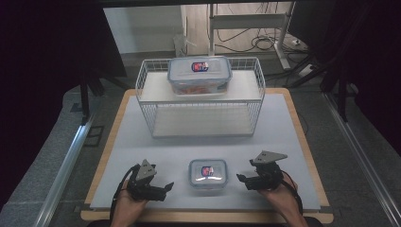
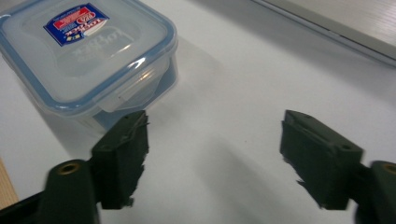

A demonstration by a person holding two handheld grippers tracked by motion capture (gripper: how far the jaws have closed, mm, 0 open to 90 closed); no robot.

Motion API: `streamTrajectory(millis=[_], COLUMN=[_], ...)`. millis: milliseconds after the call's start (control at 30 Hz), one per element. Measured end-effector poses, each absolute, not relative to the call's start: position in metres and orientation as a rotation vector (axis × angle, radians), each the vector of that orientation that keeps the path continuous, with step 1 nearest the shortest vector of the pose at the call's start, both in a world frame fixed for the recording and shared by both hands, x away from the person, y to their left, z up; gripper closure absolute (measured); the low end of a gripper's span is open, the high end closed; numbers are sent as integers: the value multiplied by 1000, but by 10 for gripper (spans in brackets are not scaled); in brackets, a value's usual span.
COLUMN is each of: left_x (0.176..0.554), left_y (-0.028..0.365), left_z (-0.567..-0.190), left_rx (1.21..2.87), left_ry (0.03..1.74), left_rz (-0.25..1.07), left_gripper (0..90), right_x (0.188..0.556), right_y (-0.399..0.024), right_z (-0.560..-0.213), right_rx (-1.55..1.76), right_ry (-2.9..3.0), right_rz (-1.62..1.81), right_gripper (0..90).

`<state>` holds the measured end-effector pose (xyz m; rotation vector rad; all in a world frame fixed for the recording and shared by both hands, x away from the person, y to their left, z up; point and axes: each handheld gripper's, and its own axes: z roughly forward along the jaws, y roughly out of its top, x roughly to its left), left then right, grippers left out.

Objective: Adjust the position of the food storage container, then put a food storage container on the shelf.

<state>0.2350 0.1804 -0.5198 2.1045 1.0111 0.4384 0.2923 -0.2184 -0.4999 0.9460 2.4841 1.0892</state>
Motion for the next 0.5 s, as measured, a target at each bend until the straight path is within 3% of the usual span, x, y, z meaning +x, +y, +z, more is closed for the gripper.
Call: streamTrajectory(millis=[167,500], left_x=[236,236], left_y=[180,182], left_z=[-523,-523], left_rx=[2119,2086], left_ry=[1006,972], left_rz=[436,407], left_gripper=[60,37], right_x=[293,294], right_y=[-216,-217], right_z=[-507,-508], right_rx=[923,942], right_ry=[2492,2480], right_rz=[1057,1067], right_gripper=[151,120])
